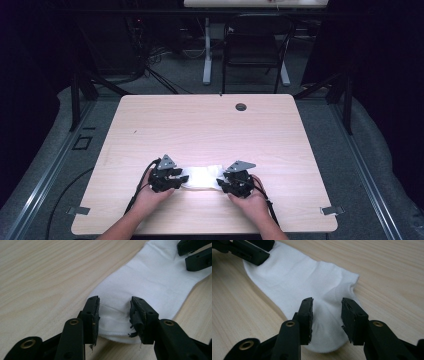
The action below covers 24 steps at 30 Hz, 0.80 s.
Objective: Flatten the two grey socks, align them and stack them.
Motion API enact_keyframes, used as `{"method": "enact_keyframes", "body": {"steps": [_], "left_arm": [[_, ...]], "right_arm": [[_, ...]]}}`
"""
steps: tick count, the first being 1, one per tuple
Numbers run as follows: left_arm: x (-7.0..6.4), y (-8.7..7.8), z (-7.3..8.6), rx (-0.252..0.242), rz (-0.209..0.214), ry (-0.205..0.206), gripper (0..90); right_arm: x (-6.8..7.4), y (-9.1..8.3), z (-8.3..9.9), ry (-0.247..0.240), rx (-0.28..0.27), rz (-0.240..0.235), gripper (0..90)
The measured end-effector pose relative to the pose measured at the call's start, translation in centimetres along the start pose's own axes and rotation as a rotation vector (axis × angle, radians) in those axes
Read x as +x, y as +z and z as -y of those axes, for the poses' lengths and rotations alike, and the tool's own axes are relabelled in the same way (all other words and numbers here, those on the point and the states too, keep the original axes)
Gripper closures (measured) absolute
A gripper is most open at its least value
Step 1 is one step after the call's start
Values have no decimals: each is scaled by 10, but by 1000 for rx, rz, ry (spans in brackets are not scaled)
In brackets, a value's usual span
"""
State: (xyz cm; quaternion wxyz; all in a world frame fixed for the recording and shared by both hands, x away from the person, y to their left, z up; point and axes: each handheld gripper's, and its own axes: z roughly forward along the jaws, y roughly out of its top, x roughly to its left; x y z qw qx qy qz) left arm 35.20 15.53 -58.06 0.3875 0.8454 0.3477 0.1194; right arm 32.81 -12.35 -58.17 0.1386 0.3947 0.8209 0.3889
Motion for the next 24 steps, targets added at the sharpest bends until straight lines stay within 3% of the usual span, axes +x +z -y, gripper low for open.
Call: {"method": "enact_keyframes", "body": {"steps": [10, 15, 24], "left_arm": [[0, 1, -1, -1, -7, -3, 584], [1, 0, -1, -8, -8, -21, 528], [1, -9, -4, -22, -25, -40, 472]], "right_arm": [[-2, 1, -1, 0, 3, 2, 613], [-1, 0, -3, -1, 5, 11, 597], [2, -13, -8, -13, -44, 44, 552]]}}
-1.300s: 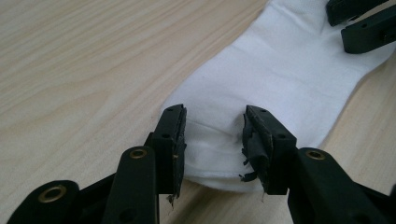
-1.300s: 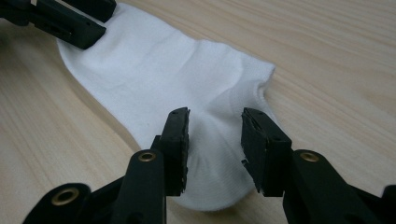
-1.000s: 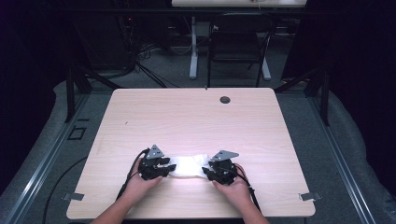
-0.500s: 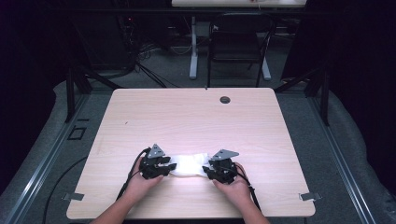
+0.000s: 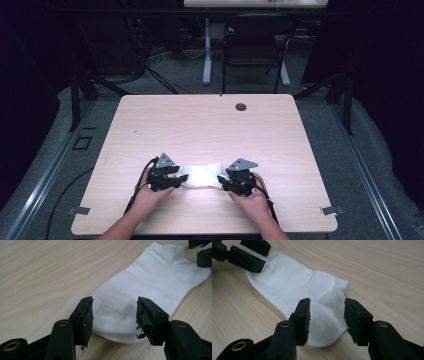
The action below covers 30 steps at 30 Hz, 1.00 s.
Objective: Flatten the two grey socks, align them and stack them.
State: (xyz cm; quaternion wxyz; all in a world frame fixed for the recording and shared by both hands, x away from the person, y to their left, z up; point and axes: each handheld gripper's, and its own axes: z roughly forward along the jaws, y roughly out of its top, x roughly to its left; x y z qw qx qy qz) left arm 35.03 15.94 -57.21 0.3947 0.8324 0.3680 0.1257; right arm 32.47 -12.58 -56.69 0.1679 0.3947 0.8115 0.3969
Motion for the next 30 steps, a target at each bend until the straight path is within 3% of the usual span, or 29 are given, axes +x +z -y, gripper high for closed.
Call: {"method": "enact_keyframes", "body": {"steps": [5, 12, 15, 24, 30], "left_arm": [[2, -12, -1, -22, -7, -7, 460], [4, -30, -2, -47, -4, -12, 461], [6, -38, 0, -55, -6, -32, 461], [7, -52, 14, -21, -22, -16, 461], [6, -58, 21, -8, -18, -24, 461]], "right_arm": [[2, -7, -1, -22, -14, 3, 532], [-2, -23, 0, -6, -26, -9, 518], [-3, -27, 1, -6, -18, -9, 517], [-8, -49, 10, 14, -20, -4, 519], [-4, -55, 18, 19, -6, -1, 521]]}}
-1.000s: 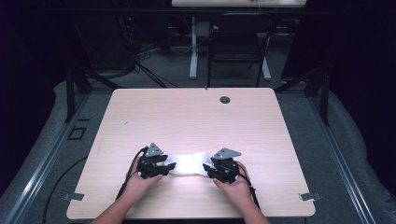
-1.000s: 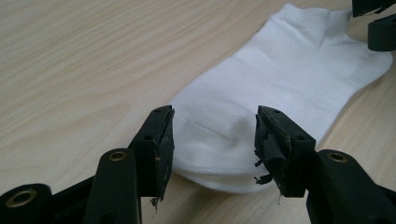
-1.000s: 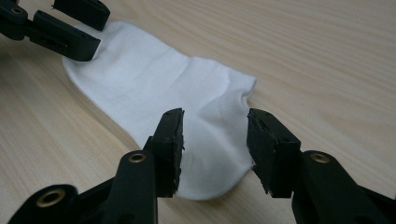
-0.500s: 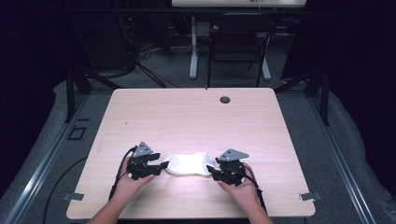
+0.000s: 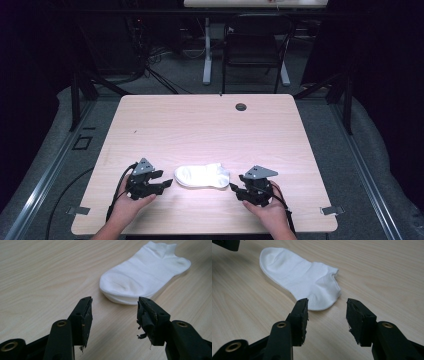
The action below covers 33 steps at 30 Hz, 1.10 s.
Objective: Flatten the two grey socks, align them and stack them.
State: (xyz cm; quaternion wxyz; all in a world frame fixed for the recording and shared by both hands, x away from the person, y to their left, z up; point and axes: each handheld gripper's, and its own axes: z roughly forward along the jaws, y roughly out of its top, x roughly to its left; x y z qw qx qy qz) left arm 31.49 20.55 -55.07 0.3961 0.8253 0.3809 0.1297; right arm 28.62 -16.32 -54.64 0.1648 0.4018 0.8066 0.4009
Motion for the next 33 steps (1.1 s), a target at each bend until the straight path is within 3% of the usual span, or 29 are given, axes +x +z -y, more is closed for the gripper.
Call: {"method": "enact_keyframes", "body": {"steps": [9, 13, 19, 33], "left_arm": [[-7, -4, 13, 32, 24, -2, 461], [-14, -1, 15, 44, 19, 30, 460], [-24, 12, 14, 85, 3, 106, 454], [-26, 27, 11, 99, 17, 114, 431]], "right_arm": [[14, -6, 8, -17, 19, 1, 537], [23, 3, 9, -39, 36, -21, 539], [31, 22, 9, -112, 62, 1, 499], [20, 33, 9, -144, 32, -8, 468]]}}
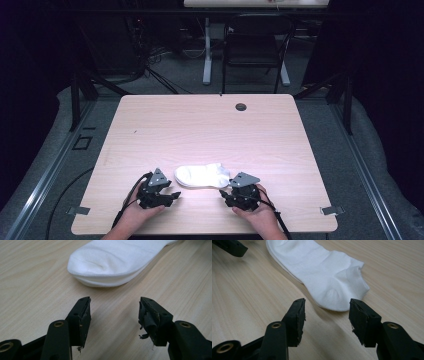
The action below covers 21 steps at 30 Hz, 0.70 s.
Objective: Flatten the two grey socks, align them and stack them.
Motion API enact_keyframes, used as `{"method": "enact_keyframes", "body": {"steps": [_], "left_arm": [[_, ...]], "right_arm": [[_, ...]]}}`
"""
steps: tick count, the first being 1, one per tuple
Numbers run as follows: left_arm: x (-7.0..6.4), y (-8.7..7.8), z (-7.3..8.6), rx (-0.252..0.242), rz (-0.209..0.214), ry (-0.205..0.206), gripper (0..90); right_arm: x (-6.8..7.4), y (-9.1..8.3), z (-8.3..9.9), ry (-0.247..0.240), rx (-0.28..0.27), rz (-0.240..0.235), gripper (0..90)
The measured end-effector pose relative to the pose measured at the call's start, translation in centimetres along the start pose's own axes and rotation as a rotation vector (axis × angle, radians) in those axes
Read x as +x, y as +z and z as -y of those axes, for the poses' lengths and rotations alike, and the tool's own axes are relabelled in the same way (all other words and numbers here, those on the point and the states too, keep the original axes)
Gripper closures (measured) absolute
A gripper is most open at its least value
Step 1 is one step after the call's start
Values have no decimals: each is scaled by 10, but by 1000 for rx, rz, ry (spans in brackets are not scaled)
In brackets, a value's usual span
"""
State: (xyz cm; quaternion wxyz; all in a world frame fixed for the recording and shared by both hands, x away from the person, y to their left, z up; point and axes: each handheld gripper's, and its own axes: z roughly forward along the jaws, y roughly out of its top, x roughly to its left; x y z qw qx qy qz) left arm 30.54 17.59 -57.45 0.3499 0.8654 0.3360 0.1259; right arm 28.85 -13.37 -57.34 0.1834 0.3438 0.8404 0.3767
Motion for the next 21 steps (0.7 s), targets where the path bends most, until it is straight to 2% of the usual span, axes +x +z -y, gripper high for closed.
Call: {"method": "enact_keyframes", "body": {"steps": [2, 7, 10, 14, 15, 17, 20, 21], "left_arm": [[0, 0, 0, -1, -2, 0, 429], [0, 0, -1, -13, -17, -1, 403], [2, -2, -1, -31, -35, -9, 388], [5, -3, -2, -45, -34, -23, 380], [7, -4, -2, -65, -23, -31, 382], [8, -5, -2, -72, -23, -27, 384], [11, -6, -3, -83, -35, -23, 383], [11, -6, -3, -88, -35, -32, 383]], "right_arm": [[0, 1, 0, 17, 9, -9, 467], [2, 2, 0, 21, 8, -27, 467], [2, 2, -1, 19, 8, -25, 468], [1, 1, -1, 38, -2, -14, 468], [-1, -1, -1, 56, -13, -8, 483], [-2, -2, -1, 62, -13, -11, 484], [-7, -6, -1, 102, -37, 2, 488], [-7, -6, -1, 102, -37, 2, 488]]}}
